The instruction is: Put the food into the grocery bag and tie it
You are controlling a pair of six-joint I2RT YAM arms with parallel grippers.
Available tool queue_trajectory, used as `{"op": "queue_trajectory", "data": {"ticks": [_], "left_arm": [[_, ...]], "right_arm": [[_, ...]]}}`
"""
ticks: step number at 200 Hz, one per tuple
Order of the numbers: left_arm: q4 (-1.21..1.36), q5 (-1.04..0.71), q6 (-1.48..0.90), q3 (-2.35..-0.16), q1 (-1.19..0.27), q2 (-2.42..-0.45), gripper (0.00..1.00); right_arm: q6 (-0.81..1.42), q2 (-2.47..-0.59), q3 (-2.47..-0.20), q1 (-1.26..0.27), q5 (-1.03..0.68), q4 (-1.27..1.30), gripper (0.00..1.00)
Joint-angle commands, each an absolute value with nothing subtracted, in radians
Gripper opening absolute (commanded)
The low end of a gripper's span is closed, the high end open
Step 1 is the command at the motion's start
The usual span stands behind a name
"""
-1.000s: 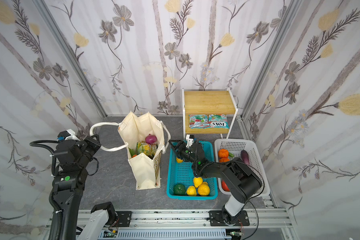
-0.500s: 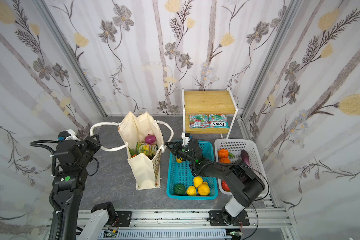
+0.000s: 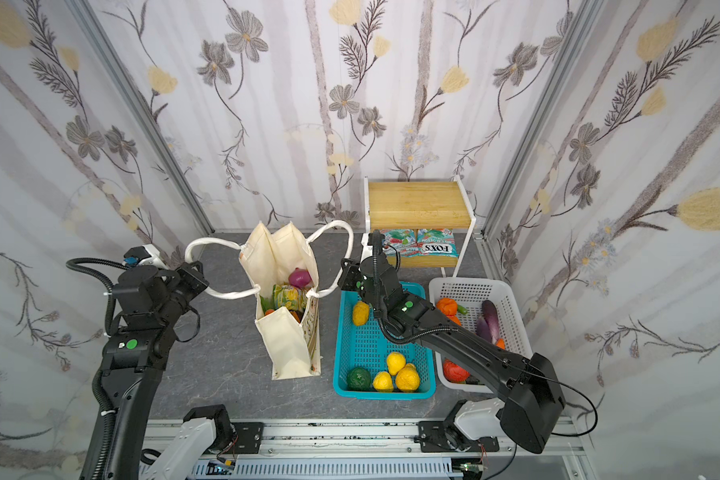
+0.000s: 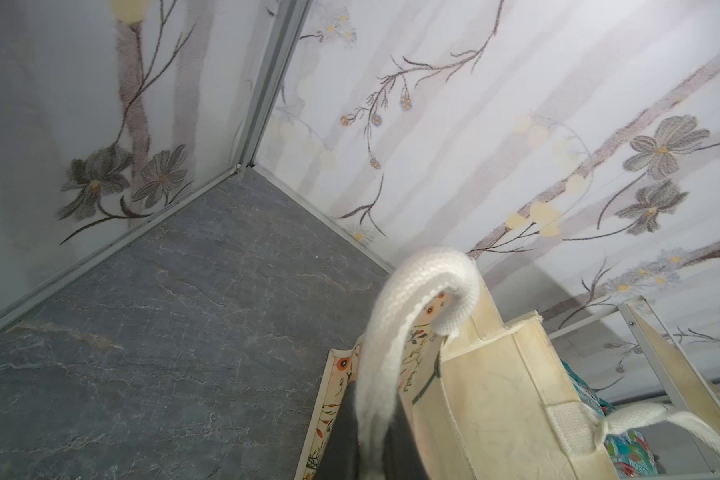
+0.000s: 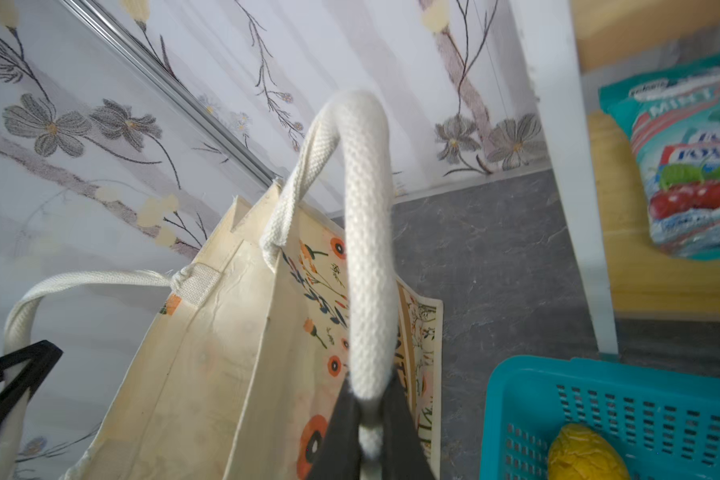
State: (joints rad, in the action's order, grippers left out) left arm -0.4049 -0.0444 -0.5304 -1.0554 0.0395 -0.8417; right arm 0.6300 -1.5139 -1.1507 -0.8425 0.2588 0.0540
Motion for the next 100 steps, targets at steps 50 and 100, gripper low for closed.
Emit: {"op": "queue_trajectory", "data": {"ticks": [50,100], "left_arm": [[-0.506,-0.029,-0.431,-1.285,-0.207,-1.038,0.00],[-0.505,-0.011,-0.434,-1.387,-0.392,-1.155,0.00]], "right_arm": [[0.232,-1.553,-1.287,-0.905,0.048,0.118,0.00],[0.166,-1.716,-1.429,-0.940,-0.178,0.063,0.00]]}}
